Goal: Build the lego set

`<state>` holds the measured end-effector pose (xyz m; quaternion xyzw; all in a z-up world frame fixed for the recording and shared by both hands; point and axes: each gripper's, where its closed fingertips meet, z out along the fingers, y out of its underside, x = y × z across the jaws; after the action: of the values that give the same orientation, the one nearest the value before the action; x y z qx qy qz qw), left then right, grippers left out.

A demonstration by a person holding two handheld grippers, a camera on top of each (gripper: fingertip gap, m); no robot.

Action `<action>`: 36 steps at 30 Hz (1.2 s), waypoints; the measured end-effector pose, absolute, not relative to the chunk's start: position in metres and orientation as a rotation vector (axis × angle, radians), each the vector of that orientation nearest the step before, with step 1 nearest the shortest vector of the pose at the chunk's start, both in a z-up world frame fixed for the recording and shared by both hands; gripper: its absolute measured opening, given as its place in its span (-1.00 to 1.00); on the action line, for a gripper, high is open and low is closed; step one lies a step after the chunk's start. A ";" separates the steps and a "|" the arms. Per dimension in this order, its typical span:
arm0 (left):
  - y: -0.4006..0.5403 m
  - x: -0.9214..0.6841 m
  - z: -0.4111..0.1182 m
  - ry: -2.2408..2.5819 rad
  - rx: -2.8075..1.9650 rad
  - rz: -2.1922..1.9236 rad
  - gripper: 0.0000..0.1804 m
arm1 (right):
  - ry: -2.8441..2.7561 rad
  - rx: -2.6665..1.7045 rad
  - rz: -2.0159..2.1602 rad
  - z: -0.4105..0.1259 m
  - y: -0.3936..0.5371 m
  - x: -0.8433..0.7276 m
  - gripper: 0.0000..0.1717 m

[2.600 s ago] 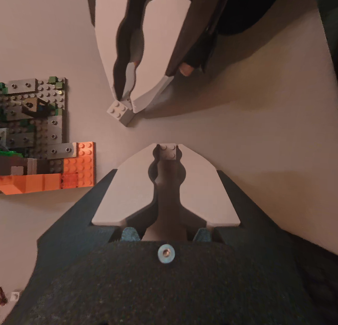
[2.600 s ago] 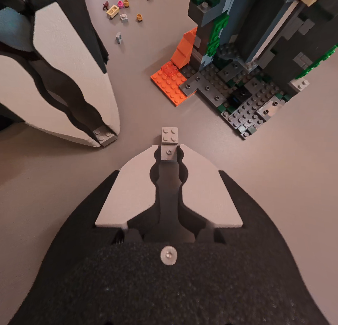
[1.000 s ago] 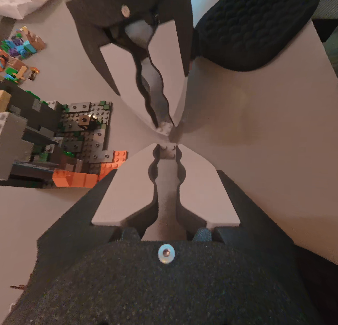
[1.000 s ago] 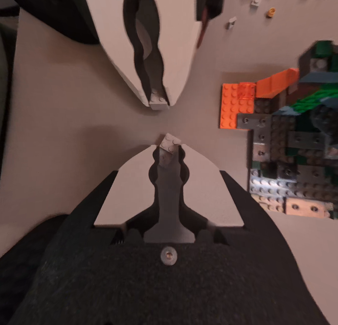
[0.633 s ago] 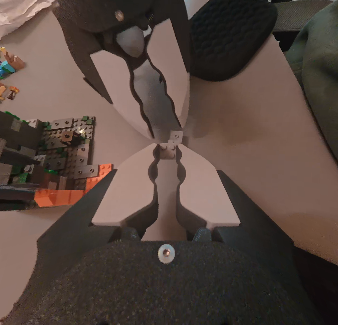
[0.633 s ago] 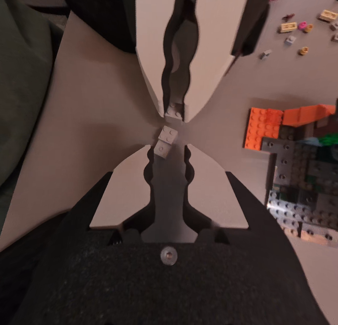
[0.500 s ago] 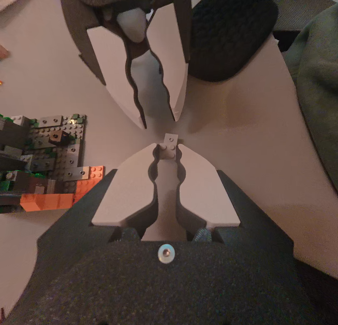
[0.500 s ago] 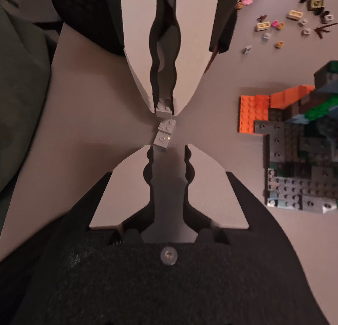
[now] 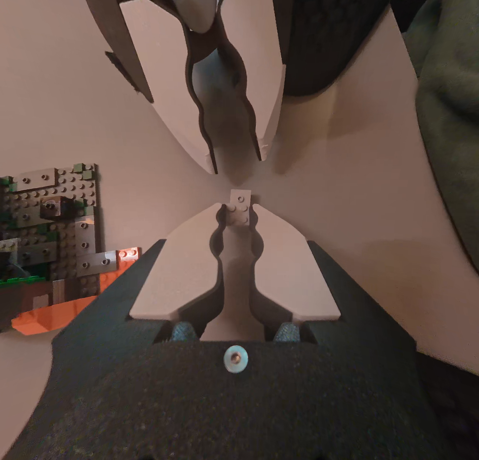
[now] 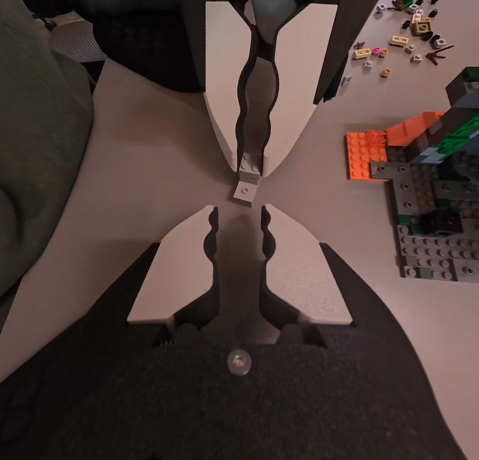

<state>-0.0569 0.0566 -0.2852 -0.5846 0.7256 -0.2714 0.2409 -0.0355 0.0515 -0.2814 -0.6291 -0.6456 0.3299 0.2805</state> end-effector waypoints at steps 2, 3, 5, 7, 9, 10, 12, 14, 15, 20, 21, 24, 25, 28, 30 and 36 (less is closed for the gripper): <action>0.056 -0.057 -0.286 1.997 -1.598 -0.735 -0.82 | -1.737 -1.681 0.880 -0.283 0.051 -0.036 -0.63; 0.056 -0.057 -0.286 2.003 -1.596 -0.735 -0.81 | -1.740 -1.679 0.883 -0.283 0.050 -0.036 -0.63; 0.056 -0.056 -0.287 2.008 -1.592 -0.733 -0.79 | -1.743 -1.679 0.881 -0.284 0.049 -0.036 -0.63; 0.056 -0.056 -0.288 2.011 -1.592 -0.737 -0.77 | -1.741 -1.678 0.881 -0.284 0.048 -0.036 -0.63; 0.055 -0.056 -0.288 2.013 -1.586 -0.740 -0.75 | -1.736 -1.679 0.881 -0.283 0.049 -0.037 -0.64; 0.055 -0.057 -0.287 2.012 -1.582 -0.741 -0.74 | -1.735 -1.681 0.878 -0.283 0.049 -0.037 -0.64; 0.055 -0.058 -0.287 2.013 -1.586 -0.739 -0.72 | -1.729 -1.694 0.861 -0.284 0.050 -0.038 -0.64; 0.056 -0.061 -0.289 2.009 -1.591 -0.730 -0.72 | -1.721 -1.728 0.832 -0.286 0.051 -0.039 -0.64; 0.056 -0.062 -0.289 2.006 -1.596 -0.729 -0.72 | -1.713 -1.748 0.811 -0.288 0.051 -0.041 -0.64; 0.057 -0.066 -0.290 1.989 -1.610 -0.740 -0.73 | -1.673 -1.818 0.682 -0.301 0.052 -0.053 -0.62; 0.057 -0.066 -0.289 1.984 -1.607 -0.745 -0.73 | -1.658 -1.826 0.650 -0.301 0.055 -0.054 -0.62; 0.058 -0.068 -0.284 1.959 -1.589 -0.735 -0.72 | -1.660 -1.846 0.662 -0.302 0.055 -0.059 -0.63; 0.058 -0.068 -0.283 1.953 -1.581 -0.734 -0.72 | -1.670 -1.846 0.654 -0.303 0.055 -0.060 -0.62; 0.059 -0.071 -0.281 1.937 -1.580 -0.725 -0.72 | -1.711 -1.849 0.593 -0.306 0.058 -0.060 -0.72; 0.061 -0.074 -0.280 1.913 -1.589 -0.729 -0.74 | -1.739 -1.848 0.583 -0.306 0.057 -0.060 -0.79; 0.070 -0.077 -0.265 1.813 -1.527 -0.719 -0.75 | -1.743 -1.893 0.693 -0.302 0.054 -0.061 -0.81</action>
<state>-0.0775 0.0698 -0.2646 -0.5828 0.6918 -0.2744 0.3262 -0.0607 0.0543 -0.3022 -0.6902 -0.6356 0.2527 0.2362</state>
